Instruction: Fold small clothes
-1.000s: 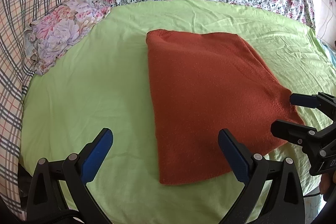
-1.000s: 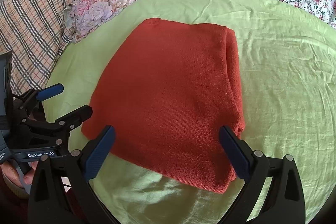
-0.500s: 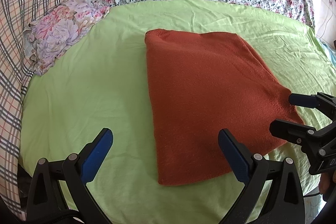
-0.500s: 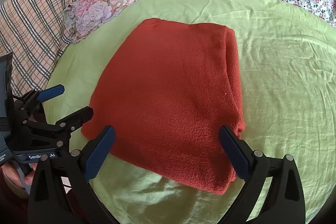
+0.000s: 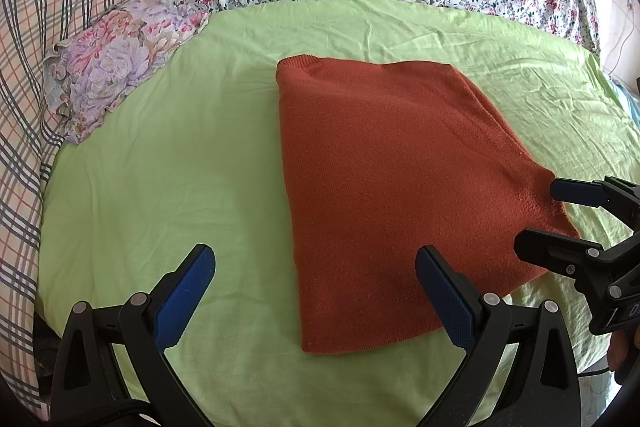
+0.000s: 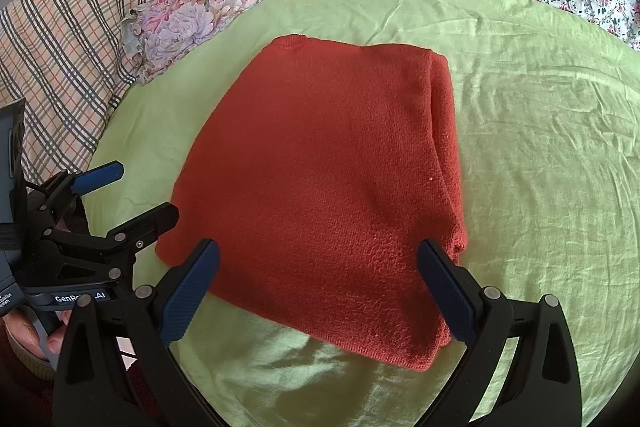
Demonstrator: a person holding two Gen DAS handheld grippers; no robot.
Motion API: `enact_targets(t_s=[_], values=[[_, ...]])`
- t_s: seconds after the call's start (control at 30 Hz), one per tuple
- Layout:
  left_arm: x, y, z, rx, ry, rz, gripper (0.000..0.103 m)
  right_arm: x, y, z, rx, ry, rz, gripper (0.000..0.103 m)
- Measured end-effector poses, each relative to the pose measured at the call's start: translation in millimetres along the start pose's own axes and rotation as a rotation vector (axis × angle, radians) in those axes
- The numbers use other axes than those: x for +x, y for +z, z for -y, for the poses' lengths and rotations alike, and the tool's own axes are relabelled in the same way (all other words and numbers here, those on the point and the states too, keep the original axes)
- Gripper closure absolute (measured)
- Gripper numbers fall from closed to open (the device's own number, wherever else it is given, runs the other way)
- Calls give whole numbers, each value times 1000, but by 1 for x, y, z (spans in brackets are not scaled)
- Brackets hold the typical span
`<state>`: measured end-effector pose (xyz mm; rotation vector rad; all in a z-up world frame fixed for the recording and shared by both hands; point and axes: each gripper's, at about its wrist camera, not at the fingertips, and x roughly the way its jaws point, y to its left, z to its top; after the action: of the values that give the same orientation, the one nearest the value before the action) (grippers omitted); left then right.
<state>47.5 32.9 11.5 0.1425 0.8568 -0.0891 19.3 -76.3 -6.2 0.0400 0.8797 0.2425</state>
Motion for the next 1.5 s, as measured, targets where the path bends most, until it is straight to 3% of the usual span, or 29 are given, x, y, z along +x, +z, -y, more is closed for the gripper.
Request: enact_targets(t_s=[0.97, 1.5], values=[[4, 12, 5, 19, -6, 5, 2, -1, 7, -6, 3, -2, 12, 4], [18, 32, -1, 6, -1, 4, 2, 13, 27, 15, -10, -15, 14, 4]])
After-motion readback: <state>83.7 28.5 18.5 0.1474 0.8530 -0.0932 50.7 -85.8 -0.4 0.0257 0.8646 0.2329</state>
